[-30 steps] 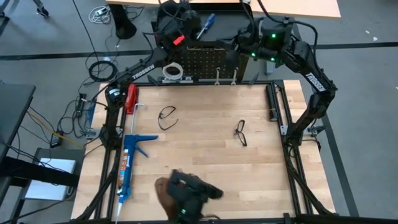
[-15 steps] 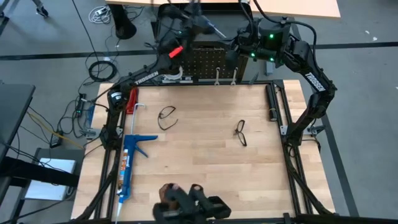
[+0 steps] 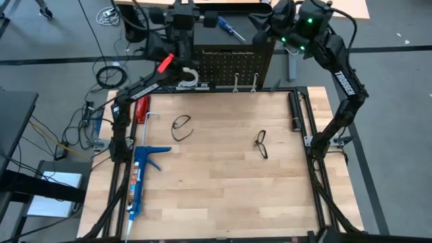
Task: Hang tools onto peg board
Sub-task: Remove the blue screwdriver from the black pegboard
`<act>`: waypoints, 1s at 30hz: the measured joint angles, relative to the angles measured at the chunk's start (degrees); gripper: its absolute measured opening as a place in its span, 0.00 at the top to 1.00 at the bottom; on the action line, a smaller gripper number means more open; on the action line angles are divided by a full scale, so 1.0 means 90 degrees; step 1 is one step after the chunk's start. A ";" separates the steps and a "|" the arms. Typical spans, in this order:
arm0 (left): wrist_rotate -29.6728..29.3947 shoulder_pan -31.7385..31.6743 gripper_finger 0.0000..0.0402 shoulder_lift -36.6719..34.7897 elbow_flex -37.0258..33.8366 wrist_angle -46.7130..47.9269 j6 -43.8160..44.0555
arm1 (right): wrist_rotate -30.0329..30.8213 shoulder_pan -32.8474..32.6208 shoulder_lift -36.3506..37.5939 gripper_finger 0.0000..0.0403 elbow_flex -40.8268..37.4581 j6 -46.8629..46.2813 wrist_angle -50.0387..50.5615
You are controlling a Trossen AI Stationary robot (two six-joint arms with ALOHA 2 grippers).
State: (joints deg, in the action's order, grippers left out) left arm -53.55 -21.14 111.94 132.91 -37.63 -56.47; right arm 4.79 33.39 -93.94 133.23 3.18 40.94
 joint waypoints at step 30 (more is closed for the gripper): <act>-0.1789 0.1944 0.80 -0.0937 -0.0006 0.0498 -0.1205 | -0.1172 0.1312 -0.1849 0.78 -0.0002 0.0457 -0.1270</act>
State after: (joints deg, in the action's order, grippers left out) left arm -69.66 -3.64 103.50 132.86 -33.15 -67.31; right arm -5.76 45.20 -110.59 133.21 7.29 29.51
